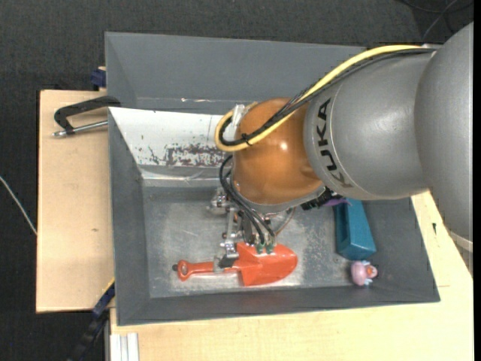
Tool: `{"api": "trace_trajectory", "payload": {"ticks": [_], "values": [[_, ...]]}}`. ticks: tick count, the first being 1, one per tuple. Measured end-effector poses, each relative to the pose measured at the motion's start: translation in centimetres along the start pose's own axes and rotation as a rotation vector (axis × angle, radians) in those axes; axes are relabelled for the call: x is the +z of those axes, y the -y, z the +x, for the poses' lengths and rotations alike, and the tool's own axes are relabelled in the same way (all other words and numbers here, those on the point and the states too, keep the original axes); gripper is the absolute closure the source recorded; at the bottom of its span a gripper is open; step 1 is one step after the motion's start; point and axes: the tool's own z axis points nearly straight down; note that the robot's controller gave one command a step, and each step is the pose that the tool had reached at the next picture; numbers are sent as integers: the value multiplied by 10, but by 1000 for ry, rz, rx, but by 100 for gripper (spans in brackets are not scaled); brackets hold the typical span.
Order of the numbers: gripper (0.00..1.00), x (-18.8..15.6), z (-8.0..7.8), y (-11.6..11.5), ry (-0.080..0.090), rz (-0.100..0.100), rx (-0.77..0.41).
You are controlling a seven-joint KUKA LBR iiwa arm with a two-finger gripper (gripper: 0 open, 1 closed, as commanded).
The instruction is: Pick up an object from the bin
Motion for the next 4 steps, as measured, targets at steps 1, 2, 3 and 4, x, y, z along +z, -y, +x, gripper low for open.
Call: {"api": "trace_trajectory", "payload": {"ticks": [1, 2, 3, 4], "values": [[0, 9, 3, 19, -3, 1, -54], [0, 23, 4, 60, -7, 3, -128], [0, 66, 10, 93, -1, 0, -65], [100, 70, 6, 102, -2, 1, -83]]}}
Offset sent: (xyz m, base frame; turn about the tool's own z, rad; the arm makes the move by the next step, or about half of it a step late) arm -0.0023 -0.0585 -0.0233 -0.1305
